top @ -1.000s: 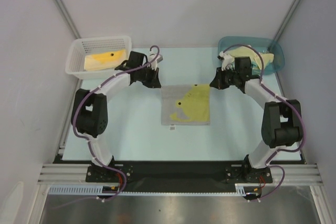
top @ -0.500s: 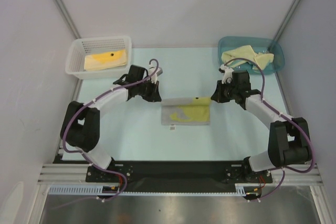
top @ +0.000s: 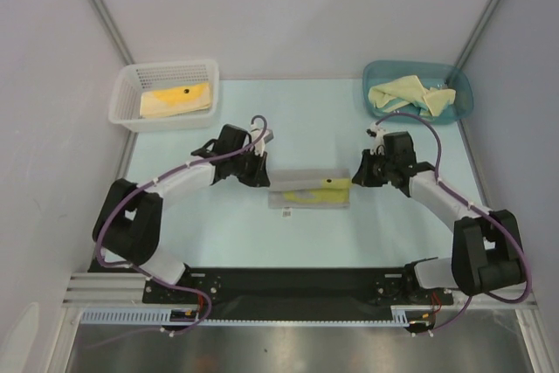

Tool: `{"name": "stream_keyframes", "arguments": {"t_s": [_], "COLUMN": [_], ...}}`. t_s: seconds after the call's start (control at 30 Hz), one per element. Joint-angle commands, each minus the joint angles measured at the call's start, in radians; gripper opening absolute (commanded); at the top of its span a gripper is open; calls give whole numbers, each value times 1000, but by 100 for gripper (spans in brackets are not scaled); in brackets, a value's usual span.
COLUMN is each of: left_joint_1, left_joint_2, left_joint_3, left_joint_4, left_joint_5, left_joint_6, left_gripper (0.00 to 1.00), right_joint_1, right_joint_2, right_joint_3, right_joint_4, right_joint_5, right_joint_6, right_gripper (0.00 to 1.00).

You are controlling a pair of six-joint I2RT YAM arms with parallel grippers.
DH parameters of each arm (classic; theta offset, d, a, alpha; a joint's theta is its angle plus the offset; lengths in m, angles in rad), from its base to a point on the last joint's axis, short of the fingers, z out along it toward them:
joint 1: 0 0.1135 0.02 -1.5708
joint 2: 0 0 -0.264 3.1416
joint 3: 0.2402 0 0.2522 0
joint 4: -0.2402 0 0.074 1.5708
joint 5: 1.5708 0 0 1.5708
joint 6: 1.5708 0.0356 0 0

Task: Fold and stack the towels
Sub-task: Fold the towel

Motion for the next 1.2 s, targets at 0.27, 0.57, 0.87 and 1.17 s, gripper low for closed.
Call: {"name": "stream_keyframes", "arguments": {"t_s": [0.27, 0.57, 0.87, 1.17], "left_joint_1": [-14, -56, -95, -117], "left_joint_2": [-102, -55, -53, -158], "left_joint_3": [-49, -70, -67, 17], "left_joint_4": [-21, -54, -129, -130], "left_joint_5": [-74, -74, -144, -157], "left_joint_6": [-44, -61, -66, -139], "left_gripper": [0, 0, 29, 44], "right_joint_1": [42, 42, 42, 62], "right_joint_2": [-95, -59, -57, -120], "right_joint_3": [-50, -89, -79, 37], "right_joint_4": [-46, -65, -117, -217], "right_joint_5": [74, 85, 76, 44], "right_joint_6": [68, 107, 131, 208], "right_gripper": [0, 0, 20, 30]}}
